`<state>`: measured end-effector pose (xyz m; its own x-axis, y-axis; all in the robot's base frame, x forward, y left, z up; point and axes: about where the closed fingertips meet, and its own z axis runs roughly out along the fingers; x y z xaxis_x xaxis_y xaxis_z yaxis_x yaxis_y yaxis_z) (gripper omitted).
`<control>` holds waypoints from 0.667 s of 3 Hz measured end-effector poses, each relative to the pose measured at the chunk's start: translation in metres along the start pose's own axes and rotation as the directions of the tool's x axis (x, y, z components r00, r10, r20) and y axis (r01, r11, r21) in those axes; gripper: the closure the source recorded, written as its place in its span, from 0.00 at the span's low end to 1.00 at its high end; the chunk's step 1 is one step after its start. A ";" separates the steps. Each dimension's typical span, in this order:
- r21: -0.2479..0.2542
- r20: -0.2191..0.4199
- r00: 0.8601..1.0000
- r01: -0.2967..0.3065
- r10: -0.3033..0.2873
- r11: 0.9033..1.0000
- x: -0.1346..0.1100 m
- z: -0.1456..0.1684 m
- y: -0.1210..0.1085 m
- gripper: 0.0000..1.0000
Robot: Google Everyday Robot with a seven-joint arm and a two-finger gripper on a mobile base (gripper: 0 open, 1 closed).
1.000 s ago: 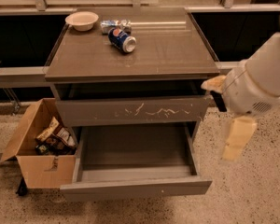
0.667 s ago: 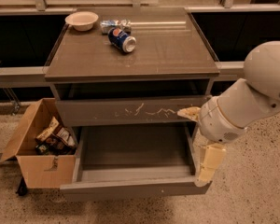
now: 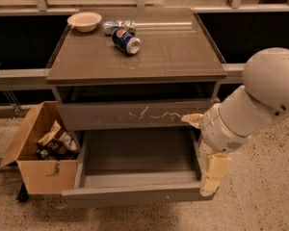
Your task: Close middle drawer
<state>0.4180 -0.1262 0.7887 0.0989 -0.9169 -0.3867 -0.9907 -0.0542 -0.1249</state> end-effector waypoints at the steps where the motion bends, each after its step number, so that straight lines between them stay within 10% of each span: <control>1: -0.063 -0.046 0.999 0.021 -0.024 0.998 0.042 0.058 0.020 0.00; 2: -0.108 -0.045 0.999 0.015 -0.020 0.994 0.075 0.106 0.037 0.00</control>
Offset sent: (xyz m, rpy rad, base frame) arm -0.0289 -0.0448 -0.2026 -0.0589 0.1432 0.0638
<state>0.3989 -0.1551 0.6579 0.1142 -0.9325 -0.3427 -0.9934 -0.1102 -0.0312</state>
